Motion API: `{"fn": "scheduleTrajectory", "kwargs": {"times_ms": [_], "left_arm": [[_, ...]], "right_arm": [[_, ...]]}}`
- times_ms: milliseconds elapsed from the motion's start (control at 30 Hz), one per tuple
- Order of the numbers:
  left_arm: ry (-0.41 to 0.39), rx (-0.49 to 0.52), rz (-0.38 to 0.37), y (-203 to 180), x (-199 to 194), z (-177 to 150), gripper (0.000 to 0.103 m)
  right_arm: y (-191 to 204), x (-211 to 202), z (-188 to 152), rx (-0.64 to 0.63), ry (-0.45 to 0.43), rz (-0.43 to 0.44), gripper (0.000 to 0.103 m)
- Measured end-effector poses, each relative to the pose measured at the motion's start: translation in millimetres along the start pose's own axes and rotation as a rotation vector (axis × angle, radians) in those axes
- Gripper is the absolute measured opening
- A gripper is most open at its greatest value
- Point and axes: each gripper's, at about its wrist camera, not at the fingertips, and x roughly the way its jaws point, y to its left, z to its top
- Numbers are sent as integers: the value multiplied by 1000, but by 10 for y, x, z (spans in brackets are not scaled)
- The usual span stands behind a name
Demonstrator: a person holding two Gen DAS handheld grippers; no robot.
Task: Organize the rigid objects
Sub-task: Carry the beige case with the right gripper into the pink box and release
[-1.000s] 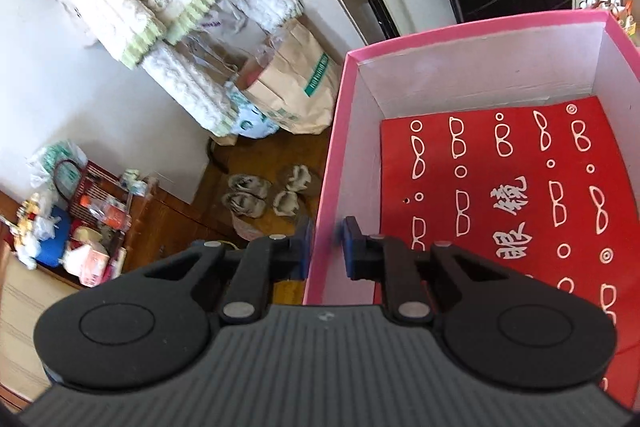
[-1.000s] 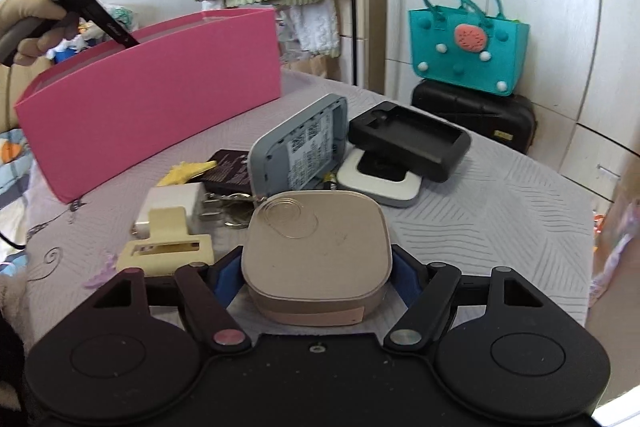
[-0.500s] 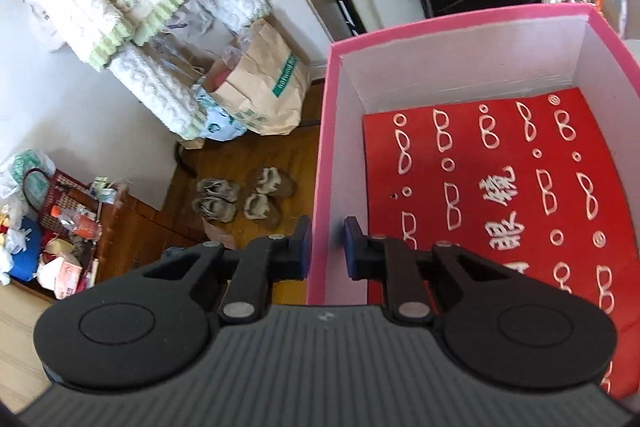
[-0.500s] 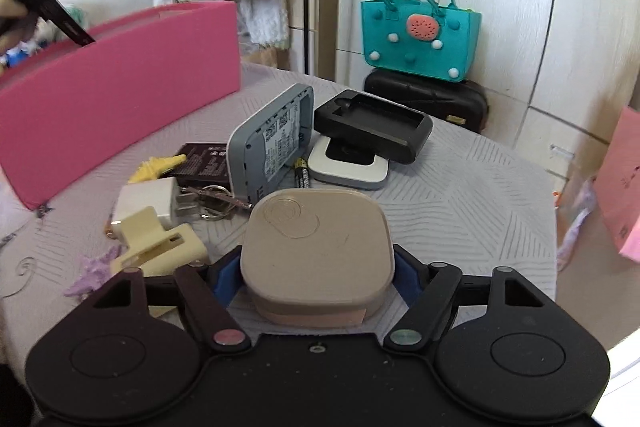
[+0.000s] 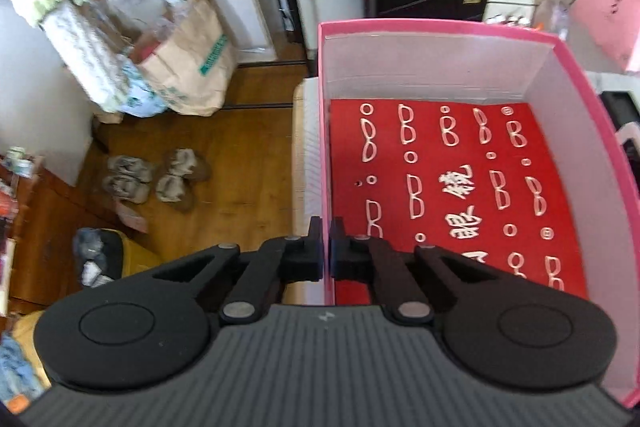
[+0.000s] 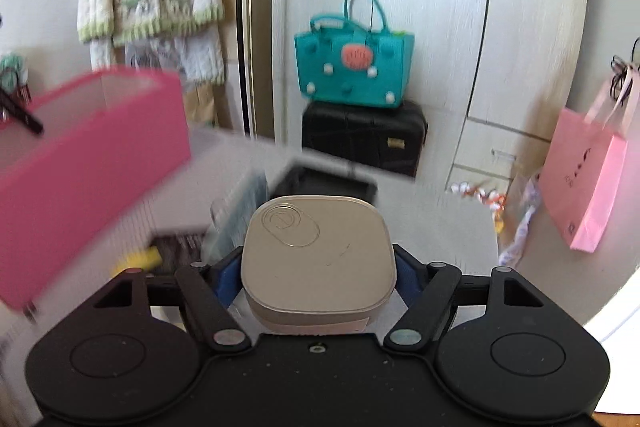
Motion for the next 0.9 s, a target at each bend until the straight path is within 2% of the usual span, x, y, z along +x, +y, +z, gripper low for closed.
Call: {"fn": "scheduleTrajectory", "kwargs": {"times_ms": [100,233,367,467,600,667,767,900], "left_arm": [[19,1,-50,-9,9,-8,2],[-25,30,-24,-121,11,-14,2],[-28,-71,-102,-42,7,-49,5],[-44,-95,-127,-65,-33,-130,6],[-78,-68,-109,-155,-88,-206,6],[-91,-58,-114,-166,-99,-238,6],[-114,-32,-112,-168,-97,-272,6],[-122,-70,-136,-108,-89,-257,7]], "right_arm": [[98,-88,249,8,-43,40,78],[333,-104,584,7,-73,169,78],[717,25,944,-28,-52,333,78],[1055,206,1200,-44,9,453,78],[1496,728,1439,-39,180,556,78],[1666,1052,1496,-18,267,552,78],[1887,1425,1516,-40,325,511,78],[2065,1786,1480,-29,405,476,78]]}}
